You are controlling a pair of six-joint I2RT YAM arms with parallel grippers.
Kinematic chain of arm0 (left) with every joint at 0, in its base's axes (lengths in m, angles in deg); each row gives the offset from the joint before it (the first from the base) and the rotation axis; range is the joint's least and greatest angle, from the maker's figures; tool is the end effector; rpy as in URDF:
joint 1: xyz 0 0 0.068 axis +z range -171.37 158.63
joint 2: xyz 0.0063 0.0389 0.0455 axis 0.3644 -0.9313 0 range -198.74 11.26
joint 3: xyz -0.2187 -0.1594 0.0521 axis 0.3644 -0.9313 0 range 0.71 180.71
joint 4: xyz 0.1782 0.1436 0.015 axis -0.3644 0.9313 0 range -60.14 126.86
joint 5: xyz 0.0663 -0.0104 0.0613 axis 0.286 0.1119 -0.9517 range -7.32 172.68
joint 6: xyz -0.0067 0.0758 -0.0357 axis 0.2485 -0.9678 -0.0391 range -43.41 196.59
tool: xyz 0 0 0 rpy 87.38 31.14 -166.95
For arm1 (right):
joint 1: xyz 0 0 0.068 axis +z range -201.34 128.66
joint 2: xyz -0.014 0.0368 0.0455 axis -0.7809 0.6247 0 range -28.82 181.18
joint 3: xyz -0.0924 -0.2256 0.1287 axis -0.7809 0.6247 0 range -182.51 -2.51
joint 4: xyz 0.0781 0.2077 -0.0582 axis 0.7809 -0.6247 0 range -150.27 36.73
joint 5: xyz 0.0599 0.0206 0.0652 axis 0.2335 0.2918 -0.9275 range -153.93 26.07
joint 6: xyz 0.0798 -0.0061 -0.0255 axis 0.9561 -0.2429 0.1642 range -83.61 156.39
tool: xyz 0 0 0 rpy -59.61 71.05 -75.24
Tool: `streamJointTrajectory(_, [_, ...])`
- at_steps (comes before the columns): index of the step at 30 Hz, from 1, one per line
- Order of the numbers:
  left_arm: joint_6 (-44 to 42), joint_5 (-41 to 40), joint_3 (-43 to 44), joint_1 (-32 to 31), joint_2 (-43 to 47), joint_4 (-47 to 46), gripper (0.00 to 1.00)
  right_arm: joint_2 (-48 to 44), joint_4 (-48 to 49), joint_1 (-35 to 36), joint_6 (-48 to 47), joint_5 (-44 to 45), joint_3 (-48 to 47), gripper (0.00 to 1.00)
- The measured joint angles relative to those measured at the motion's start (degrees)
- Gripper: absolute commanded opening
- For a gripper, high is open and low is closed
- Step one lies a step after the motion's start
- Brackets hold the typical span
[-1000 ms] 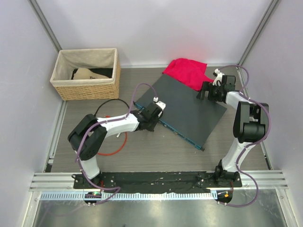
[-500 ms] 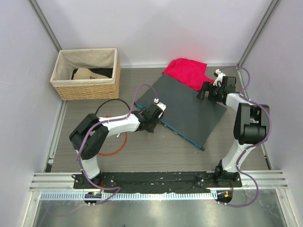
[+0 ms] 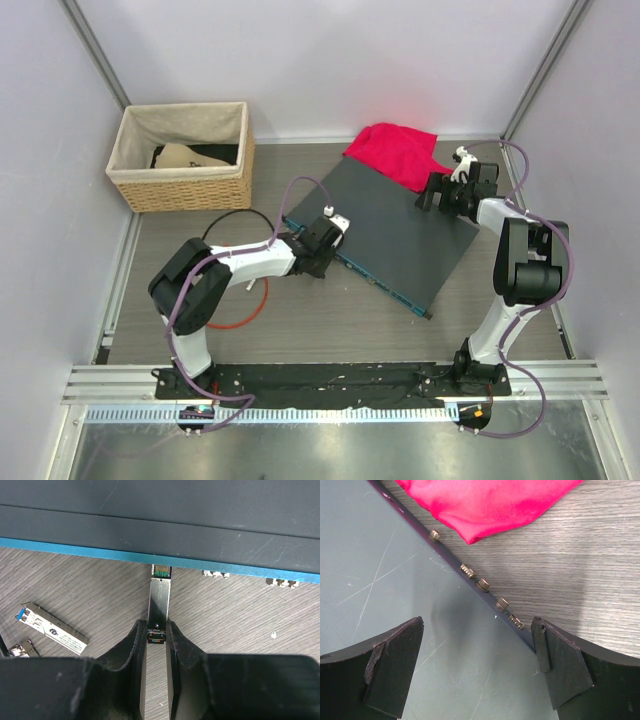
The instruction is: Insert the plug into the switch port
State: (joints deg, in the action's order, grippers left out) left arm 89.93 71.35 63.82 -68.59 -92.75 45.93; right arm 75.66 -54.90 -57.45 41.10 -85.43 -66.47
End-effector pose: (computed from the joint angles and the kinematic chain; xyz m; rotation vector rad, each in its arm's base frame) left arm 0.2570 -0.2562 0.1574 0.6692 2.4543 -0.1622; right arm 0.3920 -0.0149 0.1852 0.0235 2.2792 0.4186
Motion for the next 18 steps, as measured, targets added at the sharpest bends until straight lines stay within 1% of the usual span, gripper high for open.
streamJointTrajectory(18, [0.2, 1.51, 0.42, 0.15, 0.02, -0.17, 0.0, 0.0, 0.35, 0.0, 0.26, -0.02, 0.13, 0.98])
